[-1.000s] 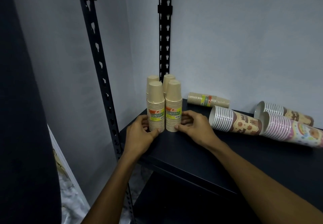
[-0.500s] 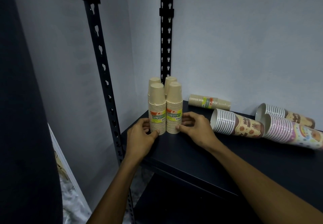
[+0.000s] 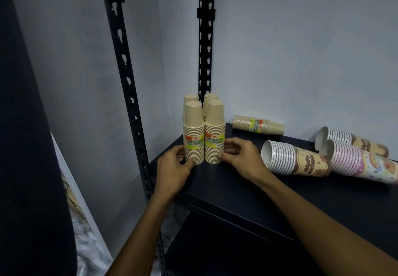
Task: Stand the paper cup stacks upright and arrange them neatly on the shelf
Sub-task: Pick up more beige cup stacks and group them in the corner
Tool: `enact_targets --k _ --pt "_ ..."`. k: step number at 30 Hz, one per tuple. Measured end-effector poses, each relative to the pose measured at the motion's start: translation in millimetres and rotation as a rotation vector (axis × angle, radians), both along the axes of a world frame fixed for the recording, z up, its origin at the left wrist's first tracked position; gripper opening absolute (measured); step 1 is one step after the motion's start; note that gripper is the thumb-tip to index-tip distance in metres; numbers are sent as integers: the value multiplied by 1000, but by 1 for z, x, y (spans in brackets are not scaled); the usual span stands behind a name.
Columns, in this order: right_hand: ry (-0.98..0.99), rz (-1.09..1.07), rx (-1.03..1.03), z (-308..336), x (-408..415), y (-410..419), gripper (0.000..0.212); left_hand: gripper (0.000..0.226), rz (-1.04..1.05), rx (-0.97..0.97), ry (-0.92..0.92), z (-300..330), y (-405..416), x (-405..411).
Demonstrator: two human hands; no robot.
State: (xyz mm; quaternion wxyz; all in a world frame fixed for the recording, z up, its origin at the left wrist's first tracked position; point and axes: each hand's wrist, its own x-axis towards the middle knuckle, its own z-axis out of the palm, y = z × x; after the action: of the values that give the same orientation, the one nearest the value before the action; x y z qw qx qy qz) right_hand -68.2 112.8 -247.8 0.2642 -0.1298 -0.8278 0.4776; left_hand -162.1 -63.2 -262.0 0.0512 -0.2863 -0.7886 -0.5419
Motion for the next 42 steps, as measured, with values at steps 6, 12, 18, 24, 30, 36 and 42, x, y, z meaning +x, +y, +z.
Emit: enact_targets --k 6,12,18,24,30,36,42 --pt "-17 -2 39 0 2 -1 42 48 -10 -7 13 -1 1 -2" --pt "-19 -7 68 0 2 -1 43 46 -9 -15 41 -1 1 -1" --pt "-18 -18 140 0 5 -4 42 46 -12 -23 35 1 0 2" --pt "-42 -28 153 3 3 -10 49 47 5 -35 37 4 0 5" --pt "-64 -50 177 1 3 -8 43 47 22 -56 52 2 1 4" --pt "-79 -38 200 1 5 -8 42 46 24 -67 51 2 1 4" --pt "-65 -41 194 2 7 -11 45 48 22 -72 47 3 0 6"
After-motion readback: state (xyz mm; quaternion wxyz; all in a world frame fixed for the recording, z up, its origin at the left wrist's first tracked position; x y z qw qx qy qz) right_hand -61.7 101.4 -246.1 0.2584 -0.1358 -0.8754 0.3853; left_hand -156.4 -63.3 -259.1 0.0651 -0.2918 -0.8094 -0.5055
